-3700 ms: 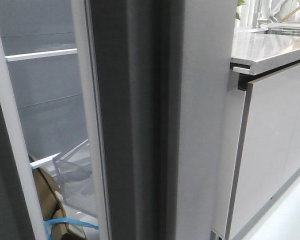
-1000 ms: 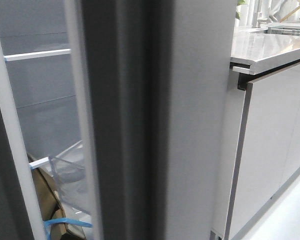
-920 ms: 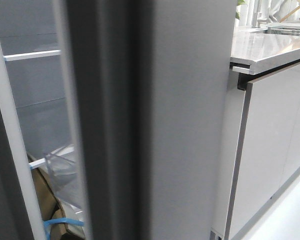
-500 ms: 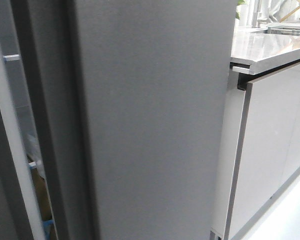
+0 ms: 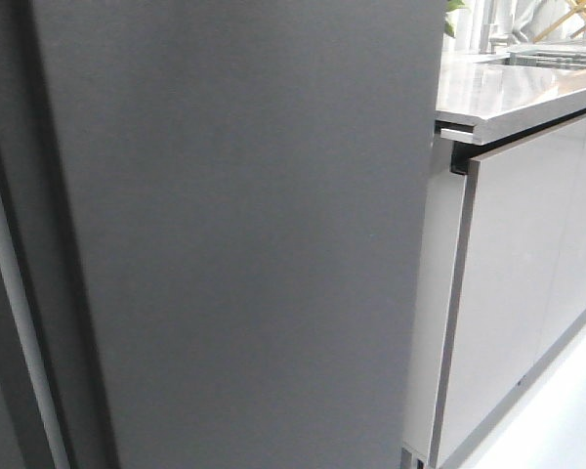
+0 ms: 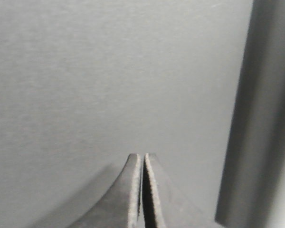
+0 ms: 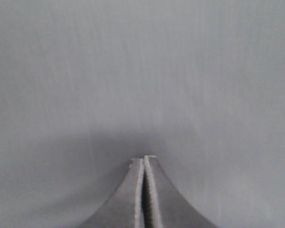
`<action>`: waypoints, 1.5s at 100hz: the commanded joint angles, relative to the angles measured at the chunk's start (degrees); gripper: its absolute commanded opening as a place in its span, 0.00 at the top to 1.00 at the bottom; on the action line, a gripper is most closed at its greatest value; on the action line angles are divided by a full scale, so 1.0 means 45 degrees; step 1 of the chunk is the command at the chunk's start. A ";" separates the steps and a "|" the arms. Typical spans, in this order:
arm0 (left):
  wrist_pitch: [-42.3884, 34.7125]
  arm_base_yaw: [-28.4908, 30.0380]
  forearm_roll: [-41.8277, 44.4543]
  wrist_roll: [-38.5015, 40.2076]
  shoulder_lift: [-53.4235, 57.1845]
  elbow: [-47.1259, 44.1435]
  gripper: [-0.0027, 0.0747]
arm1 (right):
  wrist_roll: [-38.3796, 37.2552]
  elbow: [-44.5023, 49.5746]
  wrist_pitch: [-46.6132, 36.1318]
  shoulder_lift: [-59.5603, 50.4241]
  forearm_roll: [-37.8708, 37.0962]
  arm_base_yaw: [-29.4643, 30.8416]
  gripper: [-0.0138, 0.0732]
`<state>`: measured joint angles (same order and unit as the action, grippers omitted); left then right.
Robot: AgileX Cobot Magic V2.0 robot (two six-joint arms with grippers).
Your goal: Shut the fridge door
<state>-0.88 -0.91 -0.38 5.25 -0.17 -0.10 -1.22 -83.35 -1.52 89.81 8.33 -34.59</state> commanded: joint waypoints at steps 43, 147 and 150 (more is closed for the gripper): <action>-0.0979 -0.0102 -0.0021 0.0045 -0.0241 -0.0355 0.99 | 0.0912 0.0211 -0.1614 -0.0878 -0.0136 0.0408 0.93; -0.0979 -0.0102 -0.0021 0.0045 -0.0241 -0.0355 0.99 | 0.0912 1.3682 -0.2956 -1.3673 -0.0209 0.5458 0.93; -0.0979 -0.0102 -0.0021 0.0045 -0.0241 -0.0355 0.99 | 0.0912 1.4172 -0.2983 -1.4190 -0.0209 0.5608 0.93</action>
<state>-0.88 -0.91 -0.38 5.25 -0.17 -0.10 2.23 -22.51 -9.83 30.58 8.07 -10.98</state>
